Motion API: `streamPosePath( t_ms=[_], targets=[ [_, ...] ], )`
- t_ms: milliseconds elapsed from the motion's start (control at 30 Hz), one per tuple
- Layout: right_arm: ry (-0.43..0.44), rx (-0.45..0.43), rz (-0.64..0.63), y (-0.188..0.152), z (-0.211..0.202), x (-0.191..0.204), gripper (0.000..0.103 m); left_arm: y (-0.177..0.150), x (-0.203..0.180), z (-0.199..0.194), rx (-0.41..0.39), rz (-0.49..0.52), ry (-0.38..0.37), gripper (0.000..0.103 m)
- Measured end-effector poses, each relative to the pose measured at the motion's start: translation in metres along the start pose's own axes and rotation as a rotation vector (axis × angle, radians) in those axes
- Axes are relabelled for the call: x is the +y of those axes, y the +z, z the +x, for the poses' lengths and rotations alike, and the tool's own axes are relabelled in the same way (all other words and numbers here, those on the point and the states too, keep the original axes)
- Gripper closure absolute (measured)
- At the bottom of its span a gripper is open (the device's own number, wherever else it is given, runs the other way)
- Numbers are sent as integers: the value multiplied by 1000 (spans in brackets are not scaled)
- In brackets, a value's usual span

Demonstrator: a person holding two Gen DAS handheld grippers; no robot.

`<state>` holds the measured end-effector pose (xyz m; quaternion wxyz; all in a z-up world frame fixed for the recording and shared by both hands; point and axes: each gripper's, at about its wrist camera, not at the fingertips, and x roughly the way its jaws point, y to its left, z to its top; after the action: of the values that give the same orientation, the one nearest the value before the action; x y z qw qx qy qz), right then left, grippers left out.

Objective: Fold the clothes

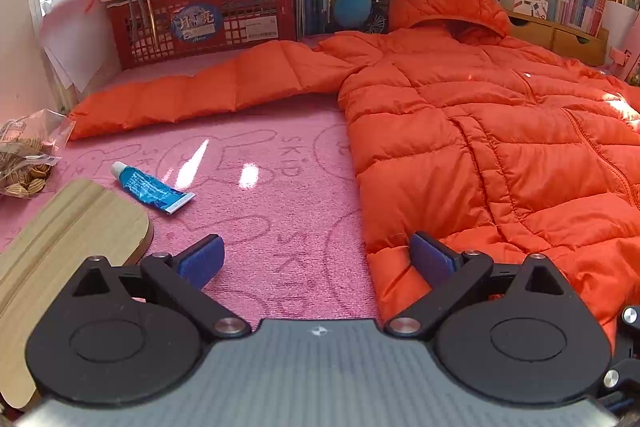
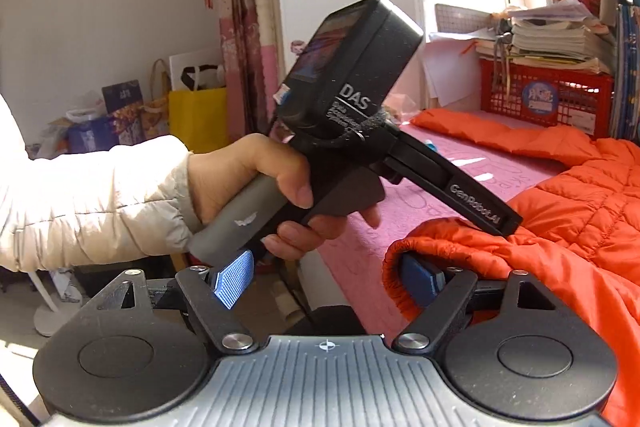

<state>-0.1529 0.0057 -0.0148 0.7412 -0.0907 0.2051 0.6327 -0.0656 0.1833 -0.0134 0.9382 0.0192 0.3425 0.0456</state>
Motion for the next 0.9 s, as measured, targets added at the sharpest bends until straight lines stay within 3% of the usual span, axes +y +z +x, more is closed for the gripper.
streamPosePath(
  t_ms=[100, 200, 267, 367, 433, 533, 600, 633, 667, 800, 900],
  targets=[
    [101, -1, 57, -5, -21, -9, 21, -1, -6, -10, -35, 33, 34, 2],
    [95, 12, 237, -11, -52, -34, 21, 0, -14, -23, -78, 58, 74, 3],
    [24, -40, 312, -16, -83, -44, 21, 1, -24, -43, -168, 69, 77, 3],
    [-225, -137, 339, -24, -130, -42, 19, 0, -42, -57, -243, 99, 58, 0],
    [-495, -195, 334, -35, -153, -37, 18, -3, -56, -55, -241, 133, 50, 0],
    [-773, -186, 366, -60, -176, -40, 19, -14, -72, -40, -164, 188, 64, 0],
    [-928, -126, 414, -82, -190, -48, 20, -27, -74, -30, -120, 203, 98, 0],
    [-999, -86, 432, -94, -197, -51, 29, -31, -70, -31, -116, 178, 87, 0],
    [-1040, -61, 412, -103, -203, -52, 39, -33, -65, -33, -115, 149, 73, 0],
    [-1172, 31, 292, -116, -208, -43, 38, -31, -48, -34, -60, 48, 42, 0],
    [-1235, 53, 288, -118, -216, -43, 36, -31, -48, -39, -62, 68, 56, 0]
  ],
)
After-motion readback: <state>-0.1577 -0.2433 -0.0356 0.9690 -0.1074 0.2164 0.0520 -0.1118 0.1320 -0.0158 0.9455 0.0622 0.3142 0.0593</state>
